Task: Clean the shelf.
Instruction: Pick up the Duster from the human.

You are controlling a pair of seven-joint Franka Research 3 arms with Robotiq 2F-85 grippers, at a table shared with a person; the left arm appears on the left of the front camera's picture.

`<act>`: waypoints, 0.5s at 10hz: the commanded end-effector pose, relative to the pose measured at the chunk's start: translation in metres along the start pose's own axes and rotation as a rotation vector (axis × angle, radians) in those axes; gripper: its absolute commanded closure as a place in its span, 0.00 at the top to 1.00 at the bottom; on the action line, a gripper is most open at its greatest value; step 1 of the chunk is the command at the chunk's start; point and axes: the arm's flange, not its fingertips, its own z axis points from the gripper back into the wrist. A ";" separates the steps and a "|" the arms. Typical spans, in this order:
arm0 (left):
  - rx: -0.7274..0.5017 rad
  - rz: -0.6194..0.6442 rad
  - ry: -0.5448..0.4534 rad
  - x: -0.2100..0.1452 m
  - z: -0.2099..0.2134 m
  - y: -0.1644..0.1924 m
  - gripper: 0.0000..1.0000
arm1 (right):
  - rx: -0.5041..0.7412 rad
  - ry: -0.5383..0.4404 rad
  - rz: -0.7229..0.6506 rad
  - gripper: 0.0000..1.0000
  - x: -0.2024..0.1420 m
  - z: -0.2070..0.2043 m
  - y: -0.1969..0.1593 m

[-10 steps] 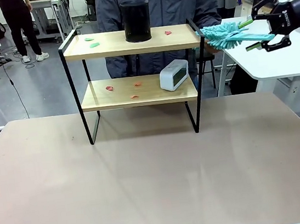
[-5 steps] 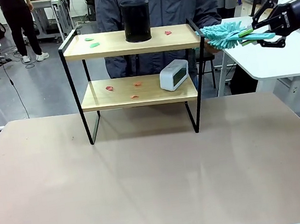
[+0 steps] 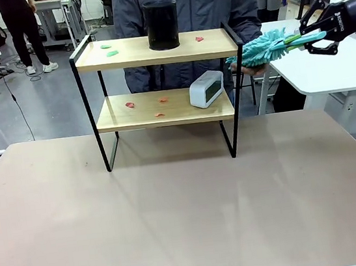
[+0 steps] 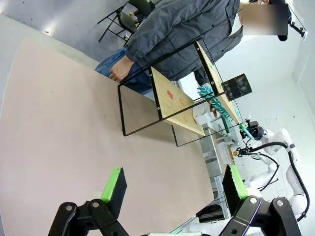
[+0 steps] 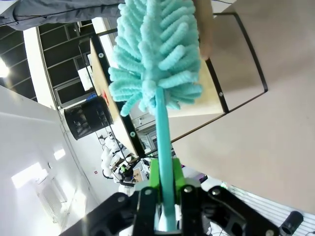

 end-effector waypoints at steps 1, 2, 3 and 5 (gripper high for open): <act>-0.020 -0.023 -0.013 0.001 -0.001 0.000 1.00 | 0.007 0.005 0.032 0.00 0.001 0.001 0.001; -0.020 -0.023 -0.013 0.001 -0.001 0.000 1.00 | -0.003 0.003 0.059 0.00 -0.009 0.011 0.003; -0.020 -0.023 -0.013 0.001 -0.001 0.000 1.00 | 0.019 0.023 0.121 0.00 -0.029 0.034 0.009; -0.020 -0.023 -0.013 0.001 -0.001 0.000 1.00 | 0.035 0.057 0.221 0.00 -0.089 0.099 0.009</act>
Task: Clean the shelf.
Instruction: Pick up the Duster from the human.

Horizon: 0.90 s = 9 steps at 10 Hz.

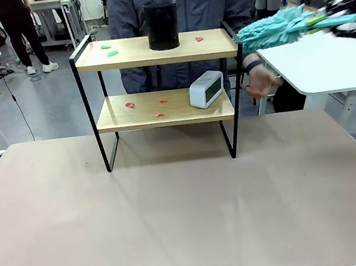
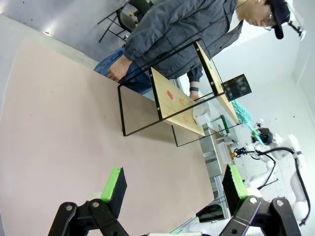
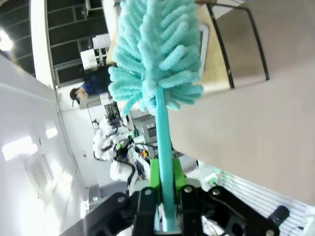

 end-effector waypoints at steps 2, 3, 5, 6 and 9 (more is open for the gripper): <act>-0.021 -0.022 -0.013 0.001 -0.001 0.000 1.00 | -0.104 0.146 0.156 0.00 -0.097 0.078 -0.018; -0.021 -0.022 -0.013 0.001 -0.001 0.000 1.00 | -0.179 0.252 0.231 0.00 -0.118 0.098 -0.035; -0.021 -0.022 -0.013 0.001 -0.001 0.000 1.00 | -0.219 0.346 0.338 0.00 -0.142 0.126 -0.078; -0.021 -0.022 -0.013 0.001 -0.001 0.000 1.00 | -0.197 0.411 0.373 0.00 -0.142 0.129 -0.097; -0.021 -0.022 -0.013 0.001 -0.001 0.000 1.00 | -0.297 0.522 0.403 0.00 -0.120 0.090 -0.137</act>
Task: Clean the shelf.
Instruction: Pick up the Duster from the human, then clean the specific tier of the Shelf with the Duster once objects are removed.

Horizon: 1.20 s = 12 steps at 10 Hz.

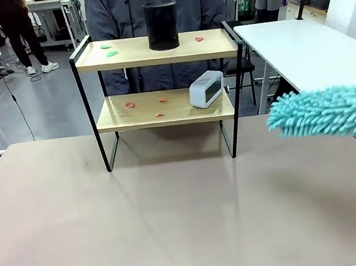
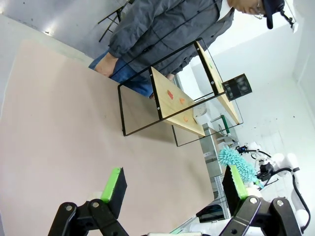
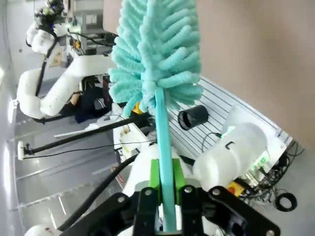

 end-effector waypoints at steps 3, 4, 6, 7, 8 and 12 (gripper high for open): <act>-0.022 -0.022 -0.013 0.001 -0.002 0.000 1.00 | 0.000 0.000 0.000 0.00 0.000 0.000 0.000; -0.022 -0.022 -0.013 0.001 -0.002 0.000 1.00 | 0.000 0.000 0.000 0.00 0.000 0.000 0.000; -0.022 -0.022 -0.013 0.001 -0.002 0.000 1.00 | 0.000 0.000 0.000 0.00 0.000 0.000 0.000; -0.022 -0.022 -0.013 0.001 -0.002 0.000 1.00 | 0.000 0.000 0.000 0.00 0.000 0.000 0.000; -0.022 -0.022 -0.013 0.001 -0.002 0.000 1.00 | 0.000 0.000 0.000 0.00 0.000 0.000 0.000; -0.022 -0.022 -0.013 0.001 -0.002 0.000 1.00 | 0.000 0.000 0.000 0.00 0.000 0.000 0.000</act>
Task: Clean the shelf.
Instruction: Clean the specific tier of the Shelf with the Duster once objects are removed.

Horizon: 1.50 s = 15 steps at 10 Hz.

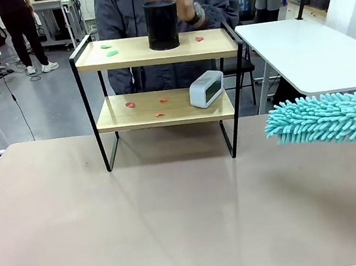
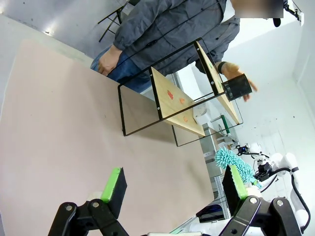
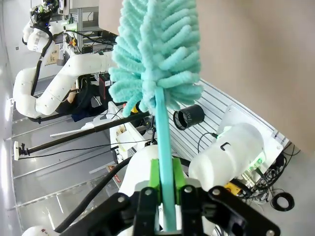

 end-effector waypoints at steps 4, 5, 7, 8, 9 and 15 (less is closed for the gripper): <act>-0.022 -0.022 -0.013 0.001 -0.002 0.000 1.00 | 0.009 0.000 -0.005 0.00 -0.001 0.003 0.003; -0.022 -0.022 -0.013 0.001 -0.002 0.000 1.00 | 0.009 0.000 -0.005 0.00 -0.001 0.003 0.003; -0.022 -0.022 -0.013 0.001 -0.002 0.000 1.00 | 0.009 0.000 -0.005 0.00 -0.001 0.003 0.003; -0.022 -0.022 -0.013 0.001 -0.002 0.000 1.00 | 0.009 0.000 -0.005 0.00 -0.001 0.003 0.003; -0.022 -0.022 -0.013 0.001 -0.002 0.000 1.00 | 0.009 0.000 -0.005 0.00 -0.001 0.003 0.003; -0.022 -0.022 -0.013 0.001 -0.002 0.000 1.00 | -0.149 -0.418 0.137 0.13 0.015 0.043 0.152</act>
